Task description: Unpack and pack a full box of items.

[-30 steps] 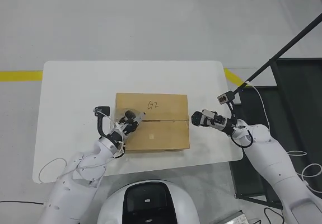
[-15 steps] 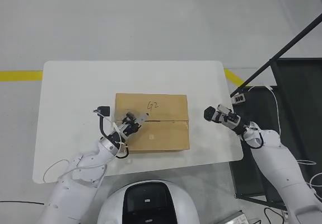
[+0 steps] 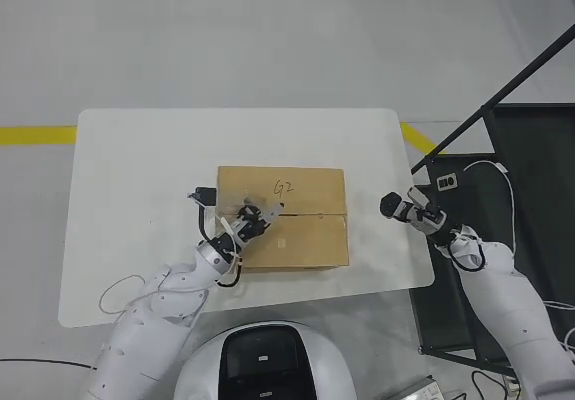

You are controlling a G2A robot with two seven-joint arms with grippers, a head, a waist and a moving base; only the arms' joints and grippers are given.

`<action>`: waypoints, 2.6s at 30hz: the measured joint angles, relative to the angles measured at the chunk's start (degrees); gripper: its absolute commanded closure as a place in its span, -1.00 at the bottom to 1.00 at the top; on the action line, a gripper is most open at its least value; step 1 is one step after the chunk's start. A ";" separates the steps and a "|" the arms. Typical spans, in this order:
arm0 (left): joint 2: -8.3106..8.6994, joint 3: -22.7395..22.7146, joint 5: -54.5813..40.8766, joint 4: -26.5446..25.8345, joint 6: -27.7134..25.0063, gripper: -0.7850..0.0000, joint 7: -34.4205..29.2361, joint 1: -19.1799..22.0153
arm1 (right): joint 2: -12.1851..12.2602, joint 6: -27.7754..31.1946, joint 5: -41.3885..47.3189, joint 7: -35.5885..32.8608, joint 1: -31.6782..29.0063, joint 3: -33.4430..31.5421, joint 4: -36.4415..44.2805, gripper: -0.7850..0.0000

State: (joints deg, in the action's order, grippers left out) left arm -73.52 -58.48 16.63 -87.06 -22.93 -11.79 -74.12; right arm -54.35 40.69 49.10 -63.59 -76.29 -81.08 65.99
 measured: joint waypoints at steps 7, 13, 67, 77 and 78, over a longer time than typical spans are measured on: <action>-0.60 1.46 1.47 1.92 -4.12 -1.00 2.71 1.34 | -0.53 -0.42 -0.25 -0.42 0.87 0.71 -0.85 -1.00; -1.03 2.23 9.14 3.57 -10.42 -1.00 9.69 2.30 | -0.87 -0.70 -0.58 -0.70 1.41 0.85 -1.60 -1.00; -2.84 4.76 12.30 4.13 -16.16 -1.00 5.17 4.46 | -1.90 0.37 -3.15 3.10 -2.01 -6.09 -0.37 -1.00; -1.82 2.61 2.44 -0.43 -0.89 -1.00 -12.89 2.54 | -2.15 -0.05 -4.52 3.38 -1.82 -6.37 0.04 -1.00; -1.72 2.31 1.03 -1.02 -0.61 -1.00 -14.14 2.36 | -2.17 -0.11 -4.61 3.33 -1.76 -6.40 0.08 -1.00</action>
State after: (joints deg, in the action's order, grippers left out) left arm -75.24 -56.17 17.66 -88.07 -23.54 -25.92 -71.76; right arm -56.52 40.58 44.49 -60.26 -78.05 -87.48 66.07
